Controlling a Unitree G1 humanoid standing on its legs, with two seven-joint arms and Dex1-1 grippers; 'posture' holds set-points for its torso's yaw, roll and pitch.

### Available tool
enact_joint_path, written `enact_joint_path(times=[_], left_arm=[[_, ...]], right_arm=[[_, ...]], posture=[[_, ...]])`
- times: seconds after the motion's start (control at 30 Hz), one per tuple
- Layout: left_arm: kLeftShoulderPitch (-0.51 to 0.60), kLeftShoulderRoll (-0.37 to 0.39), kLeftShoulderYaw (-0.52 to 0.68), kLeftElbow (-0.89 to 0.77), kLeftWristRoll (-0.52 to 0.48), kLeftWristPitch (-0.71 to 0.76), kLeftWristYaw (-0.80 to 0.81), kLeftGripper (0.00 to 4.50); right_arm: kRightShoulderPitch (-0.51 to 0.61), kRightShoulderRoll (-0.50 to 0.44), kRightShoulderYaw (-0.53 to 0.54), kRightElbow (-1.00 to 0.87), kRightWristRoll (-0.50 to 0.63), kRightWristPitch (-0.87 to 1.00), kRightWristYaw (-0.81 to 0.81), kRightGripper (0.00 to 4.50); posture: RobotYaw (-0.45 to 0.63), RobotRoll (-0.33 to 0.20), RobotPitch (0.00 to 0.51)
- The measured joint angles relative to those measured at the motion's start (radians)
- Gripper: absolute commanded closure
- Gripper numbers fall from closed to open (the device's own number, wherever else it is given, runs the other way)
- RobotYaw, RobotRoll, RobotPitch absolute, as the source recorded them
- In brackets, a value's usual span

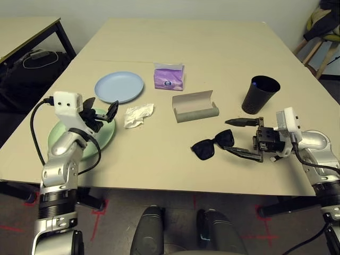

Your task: Organize and tidy the items on the table.

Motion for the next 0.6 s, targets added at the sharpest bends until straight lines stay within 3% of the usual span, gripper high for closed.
enact_joint_path(times=[0.3,0.6], left_arm=[[-0.093,0.132,0.048,0.034,-0.024,0.404,0.076,0.04],[-0.152,0.208,0.060,0.224,-0.006,0.511,0.088,0.04]], right_arm=[[-0.034,0.031,0.010,-0.069,0.001,0.084,-0.045,0.00],[-0.038,0.041,0.033,-0.090,0.002,0.120,-0.066,0.00]], posture=[[0.26,0.000,0.070],[0.26,0.000,0.073]])
